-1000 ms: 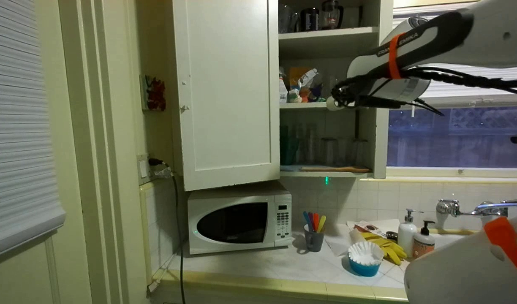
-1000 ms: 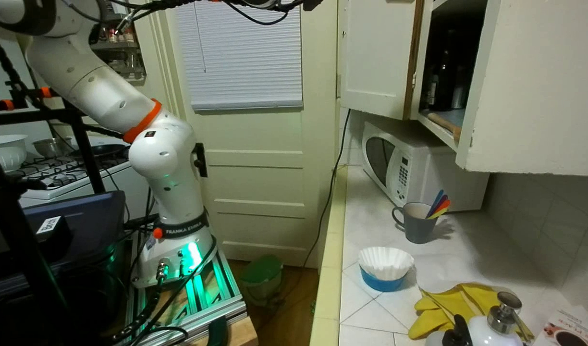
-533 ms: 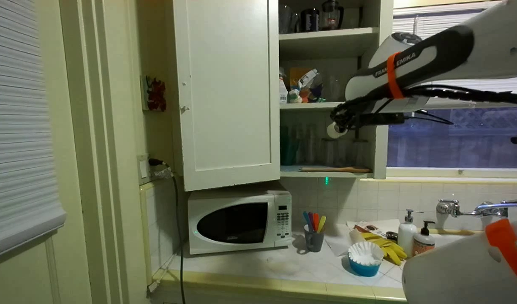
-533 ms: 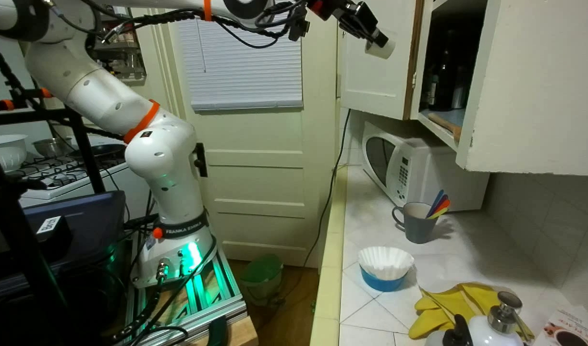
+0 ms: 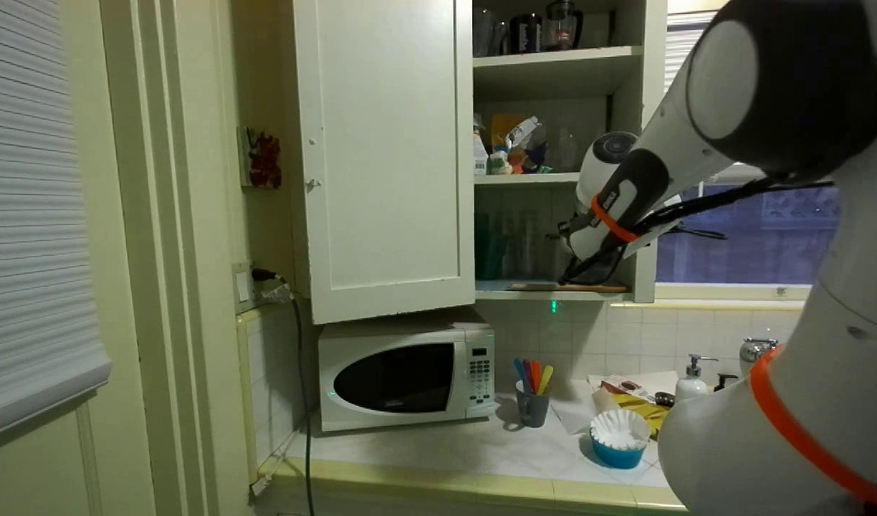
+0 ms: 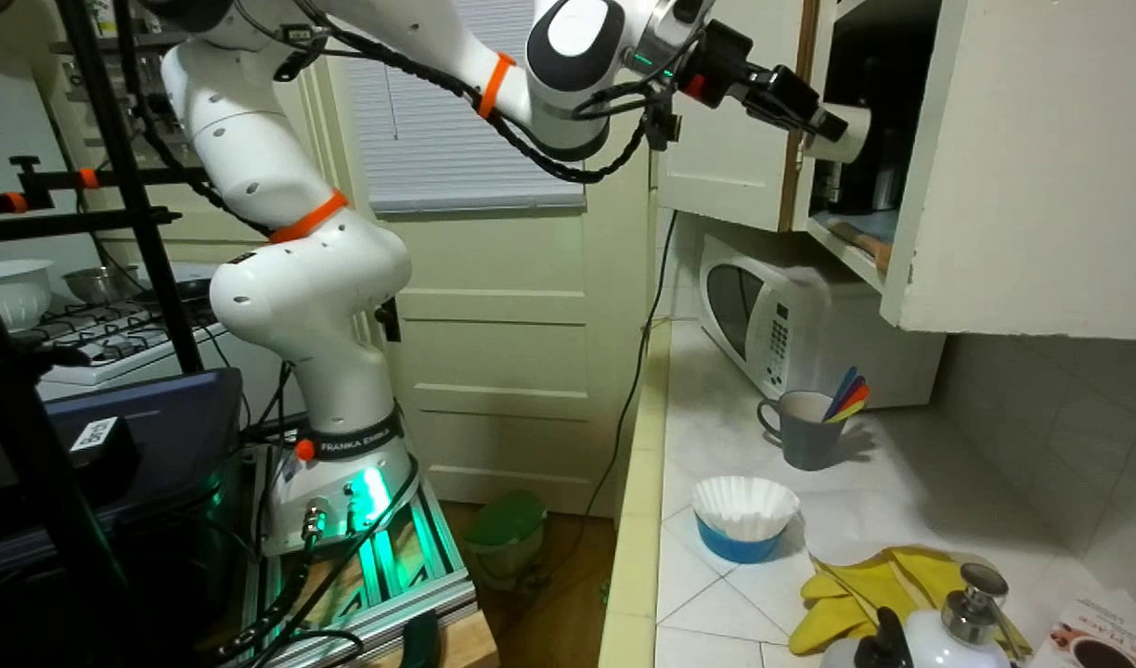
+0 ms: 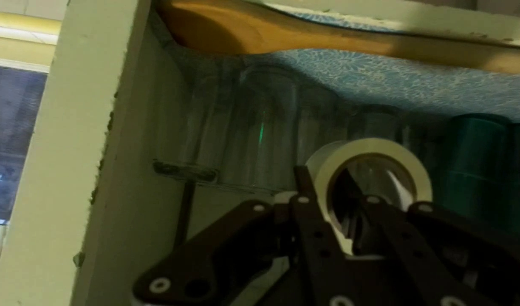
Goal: Move the tape in the cabinet to the bottom shelf.
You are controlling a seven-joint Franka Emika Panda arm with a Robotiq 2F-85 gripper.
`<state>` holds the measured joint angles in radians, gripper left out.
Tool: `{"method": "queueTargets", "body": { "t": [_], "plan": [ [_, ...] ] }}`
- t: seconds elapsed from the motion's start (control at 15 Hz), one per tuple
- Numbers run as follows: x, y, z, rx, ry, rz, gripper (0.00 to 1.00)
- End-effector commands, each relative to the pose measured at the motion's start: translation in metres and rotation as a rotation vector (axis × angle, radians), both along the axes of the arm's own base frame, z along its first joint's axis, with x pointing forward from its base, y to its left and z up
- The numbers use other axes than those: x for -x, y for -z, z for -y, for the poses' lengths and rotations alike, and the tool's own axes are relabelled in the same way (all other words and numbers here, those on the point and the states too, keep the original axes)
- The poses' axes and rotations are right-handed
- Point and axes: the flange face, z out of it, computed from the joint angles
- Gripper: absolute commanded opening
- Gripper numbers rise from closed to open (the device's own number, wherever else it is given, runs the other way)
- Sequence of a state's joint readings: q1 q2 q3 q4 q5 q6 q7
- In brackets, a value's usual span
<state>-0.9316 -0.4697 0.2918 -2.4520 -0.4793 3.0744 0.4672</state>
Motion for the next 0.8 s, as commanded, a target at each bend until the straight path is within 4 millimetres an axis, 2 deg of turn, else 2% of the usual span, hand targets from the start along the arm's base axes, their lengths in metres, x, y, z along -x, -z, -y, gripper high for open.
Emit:
{"method": "queueTargets", "body": {
  "t": [0.0, 0.47, 0.73],
  "plan": [
    [-0.028, -0.005, 0.018, 0.001, 0.058, 0.017, 0.04],
    [-0.074, 0.004, -0.008, -0.015, -0.002, 0.042, 0.04],
    [-0.083, 0.023, -0.004, -0.104, 0.019, 0.022, 0.04]
  ]
}}
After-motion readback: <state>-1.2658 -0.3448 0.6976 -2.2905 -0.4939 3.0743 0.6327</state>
